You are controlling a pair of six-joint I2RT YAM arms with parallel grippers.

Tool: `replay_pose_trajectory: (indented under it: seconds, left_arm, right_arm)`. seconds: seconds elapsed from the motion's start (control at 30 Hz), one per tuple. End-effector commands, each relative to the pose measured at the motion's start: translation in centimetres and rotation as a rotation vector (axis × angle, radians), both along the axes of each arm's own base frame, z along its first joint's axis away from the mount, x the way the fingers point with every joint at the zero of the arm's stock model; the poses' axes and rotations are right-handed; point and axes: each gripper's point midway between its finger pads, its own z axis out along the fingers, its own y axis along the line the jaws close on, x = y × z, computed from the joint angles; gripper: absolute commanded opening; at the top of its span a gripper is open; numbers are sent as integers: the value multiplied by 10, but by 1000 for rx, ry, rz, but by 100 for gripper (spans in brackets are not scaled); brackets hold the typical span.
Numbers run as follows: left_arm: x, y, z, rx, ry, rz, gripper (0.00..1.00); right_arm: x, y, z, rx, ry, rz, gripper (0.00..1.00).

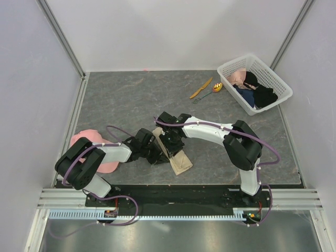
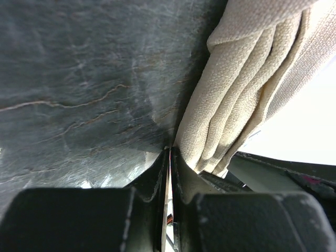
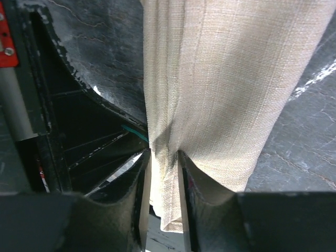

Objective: Fold the napkin into a case and place the utensils inside
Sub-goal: Grasp the top corner of the smaller rectangle folded napkin from the folded napkin.

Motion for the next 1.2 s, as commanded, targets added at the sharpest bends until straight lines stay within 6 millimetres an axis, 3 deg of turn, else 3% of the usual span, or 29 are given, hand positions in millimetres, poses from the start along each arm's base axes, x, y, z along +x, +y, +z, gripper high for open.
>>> replay_pose_trajectory:
  seconds: [0.0,0.13,0.4,0.57,0.67,0.97,1.17]
  left_arm:
    - [-18,19,-26,108,85,28,10]
    - [-17,19,-24,105,82,28,10]
    - [-20,27,-11,116,52,17,9]
    - [-4,33,14,86,-25,55,10]
    - [4,28,22,68,-44,59,11]
    - [21,14,13,56,-35,54,9]
    - [15,13,-6,70,22,52,8]
  right_arm:
    - [-3,3,3,9,-22,14,36]
    - [-1,-1,-1,-18,-43,11,35]
    - [8,-7,-6,-65,-85,7,14]
    - [9,-5,6,-44,-96,0,0]
    - [8,-1,10,-29,-88,1,0]
    - [5,5,22,21,-56,-11,0]
    - [3,15,39,80,-40,-30,0]
